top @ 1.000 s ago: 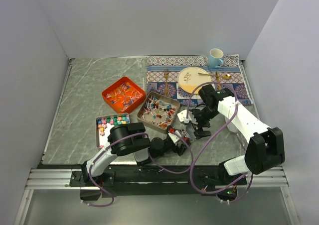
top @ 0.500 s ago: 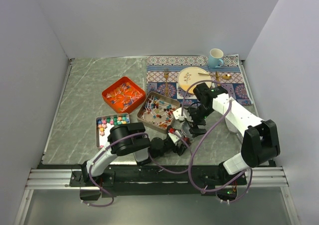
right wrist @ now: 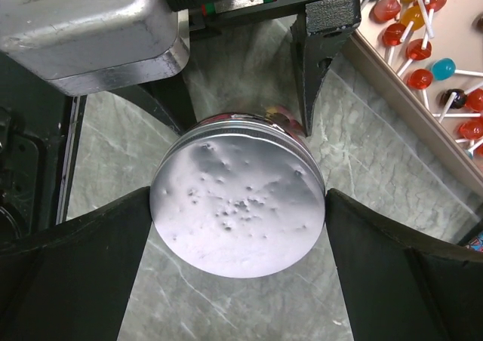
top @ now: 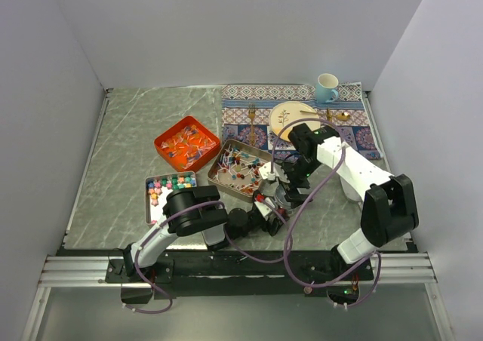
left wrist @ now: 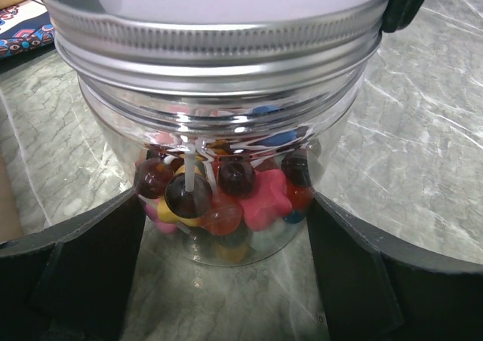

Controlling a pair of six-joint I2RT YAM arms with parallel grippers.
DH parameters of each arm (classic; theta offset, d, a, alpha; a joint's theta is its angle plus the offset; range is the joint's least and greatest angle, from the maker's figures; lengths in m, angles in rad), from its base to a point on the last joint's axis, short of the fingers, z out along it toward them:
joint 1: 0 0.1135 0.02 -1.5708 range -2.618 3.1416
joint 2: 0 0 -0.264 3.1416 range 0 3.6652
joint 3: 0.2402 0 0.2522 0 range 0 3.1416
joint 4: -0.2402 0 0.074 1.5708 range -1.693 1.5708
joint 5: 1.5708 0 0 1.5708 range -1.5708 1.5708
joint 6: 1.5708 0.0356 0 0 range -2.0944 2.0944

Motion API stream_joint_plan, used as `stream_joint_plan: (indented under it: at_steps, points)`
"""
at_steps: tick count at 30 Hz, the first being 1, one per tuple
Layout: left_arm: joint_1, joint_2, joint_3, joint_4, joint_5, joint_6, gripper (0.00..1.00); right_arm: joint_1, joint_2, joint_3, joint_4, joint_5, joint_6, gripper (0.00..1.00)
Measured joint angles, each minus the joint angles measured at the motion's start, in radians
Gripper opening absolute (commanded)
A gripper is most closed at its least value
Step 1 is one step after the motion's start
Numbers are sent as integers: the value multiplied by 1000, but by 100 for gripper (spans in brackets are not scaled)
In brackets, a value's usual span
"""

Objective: Pack the candies
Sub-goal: Close the bottle lid on the packing bottle.

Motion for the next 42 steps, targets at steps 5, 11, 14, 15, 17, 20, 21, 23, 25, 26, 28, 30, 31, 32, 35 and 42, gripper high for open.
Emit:
stream_joint_plan:
  at_steps: [5,11,14,15,17,20,21,23,25,26,28,30,31,32,35,42]
  points:
    - [0,0,0,0,1,0,81,1,-9,-10,11,-1,11,100]
    - [0,0,0,0,1,0,81,3,-40,-47,57,0,45,100]
    - [0,0,0,0,2,0,81,5,-60,-82,97,3,63,100]
    - [0,0,0,0,2,0,81,5,-70,-99,115,7,69,100]
    - [1,0,0,0,3,0,81,7,-89,-126,147,14,77,100]
    - [3,0,0,0,9,0,81,8,-106,-145,171,23,92,100]
    - [3,0,0,0,10,0,81,8,-109,-148,175,25,97,100]
    - [3,0,0,0,11,0,81,8,-114,-153,183,30,110,100]
    - [3,0,0,0,11,0,81,8,-121,-161,194,35,126,100]
    - [4,0,0,0,12,0,81,8,-124,-166,199,37,131,100]
    - [4,0,0,0,13,0,81,8,-134,-176,212,41,142,100]
    - [5,0,0,0,15,0,81,8,-146,-190,227,41,150,100]
    - [5,0,0,0,16,1,81,8,-154,-198,237,42,153,100]
    - [5,0,0,0,16,1,81,8,-161,-207,246,42,157,100]
    - [5,0,0,0,16,1,81,7,-182,-232,271,42,159,100]
    - [5,1,0,0,16,0,80,-31,-206,-268,302,16,161,100]
